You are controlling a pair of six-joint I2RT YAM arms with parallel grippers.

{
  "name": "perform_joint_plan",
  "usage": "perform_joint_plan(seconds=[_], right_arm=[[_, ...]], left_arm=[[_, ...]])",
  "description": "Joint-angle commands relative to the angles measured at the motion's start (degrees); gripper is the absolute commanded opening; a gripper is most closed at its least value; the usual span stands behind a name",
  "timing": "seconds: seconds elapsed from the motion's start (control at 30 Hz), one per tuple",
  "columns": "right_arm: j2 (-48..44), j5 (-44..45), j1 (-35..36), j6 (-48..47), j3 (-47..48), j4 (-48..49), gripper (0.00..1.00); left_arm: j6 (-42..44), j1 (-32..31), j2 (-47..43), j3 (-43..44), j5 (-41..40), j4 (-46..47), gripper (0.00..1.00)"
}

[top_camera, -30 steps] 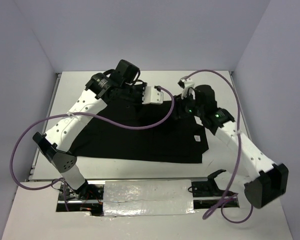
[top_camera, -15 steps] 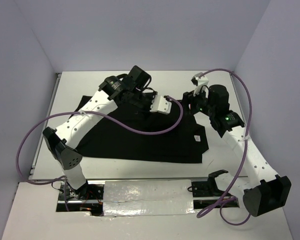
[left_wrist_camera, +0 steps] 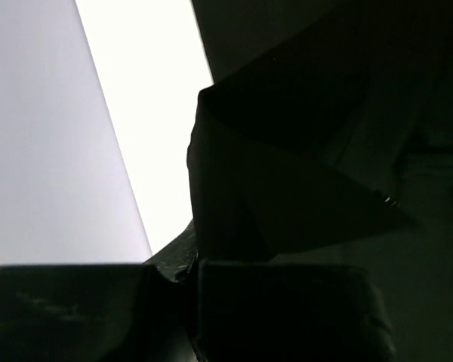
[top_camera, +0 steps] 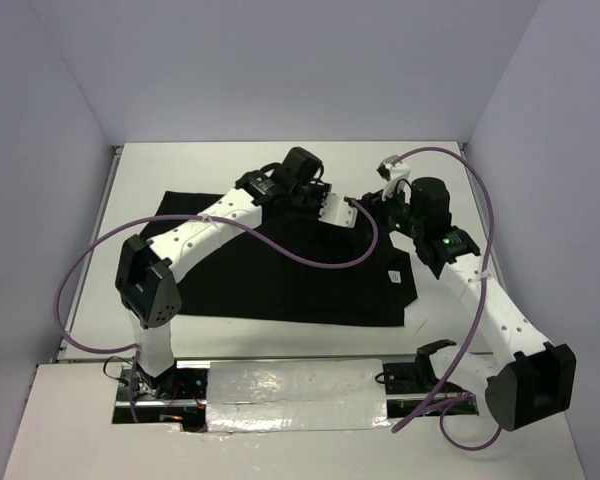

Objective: Fold and stack the long sleeve shirts
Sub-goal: Fold the shirt

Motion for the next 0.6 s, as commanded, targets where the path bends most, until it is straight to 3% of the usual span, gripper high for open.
perform_joint_plan(seconds=[0.0, 0.27, 0.57], right_arm=[[2.5, 0.2, -0.3, 1.6, 0.4, 3.3, 0.63], [6.5, -0.1, -1.0, 5.8, -1.6, 6.9, 0.62], [9.4, 1.1, -7.0, 11.4, -2.4, 7.3, 0.62]], left_arm=[[1.6, -0.3, 1.9, 0.0, -4.4, 10.5, 0.00], [-0.5, -0.5, 6.2, -1.7, -10.9, 18.5, 0.00], [-3.3, -0.9, 10.3, 0.1, -15.2, 22.9, 0.00]])
